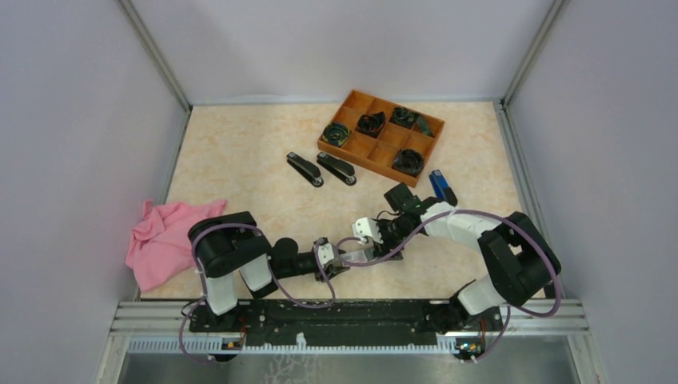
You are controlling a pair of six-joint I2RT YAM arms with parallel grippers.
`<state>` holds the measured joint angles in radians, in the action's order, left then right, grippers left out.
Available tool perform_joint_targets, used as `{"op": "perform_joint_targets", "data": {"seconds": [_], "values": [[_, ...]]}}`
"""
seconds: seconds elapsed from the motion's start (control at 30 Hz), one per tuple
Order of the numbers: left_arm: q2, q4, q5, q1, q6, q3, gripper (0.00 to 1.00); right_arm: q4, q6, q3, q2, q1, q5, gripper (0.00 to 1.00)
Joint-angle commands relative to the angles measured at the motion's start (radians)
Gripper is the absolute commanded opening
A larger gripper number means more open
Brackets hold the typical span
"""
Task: Unload the staples from the stapler
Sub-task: Close the staple box at the center of the board.
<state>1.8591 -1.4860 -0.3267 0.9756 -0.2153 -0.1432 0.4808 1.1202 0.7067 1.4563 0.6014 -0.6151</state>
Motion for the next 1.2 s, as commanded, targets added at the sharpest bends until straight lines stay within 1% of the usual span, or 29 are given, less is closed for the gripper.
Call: {"op": "perform_joint_targets", "data": {"seconds": [0.0, 0.27, 0.4, 0.63, 0.83, 1.17], "values": [[0.025, -0.024, -0.003, 0.004, 0.030, 0.011, 0.54, -0.029, -0.024, 0.026, 0.019, 0.017, 0.002, 0.63], [0.046, -0.048, 0.010, 0.005, 0.059, 0.026, 0.54, -0.010, -0.028, 0.037, 0.032, 0.020, 0.008, 0.57], [0.052, -0.051, 0.019, 0.005, 0.067, 0.030, 0.54, -0.005, -0.031, 0.040, 0.035, 0.022, 0.010, 0.52], [0.065, -0.063, 0.019, 0.005, 0.080, 0.032, 0.51, -0.013, -0.050, 0.039, 0.036, 0.024, 0.007, 0.47], [0.082, -0.083, 0.022, 0.005, 0.093, 0.032, 0.50, -0.021, -0.073, 0.040, 0.038, 0.033, 0.017, 0.43], [0.089, -0.091, 0.037, 0.005, 0.133, 0.032, 0.49, -0.028, -0.109, 0.042, 0.036, 0.050, 0.022, 0.41]]}}
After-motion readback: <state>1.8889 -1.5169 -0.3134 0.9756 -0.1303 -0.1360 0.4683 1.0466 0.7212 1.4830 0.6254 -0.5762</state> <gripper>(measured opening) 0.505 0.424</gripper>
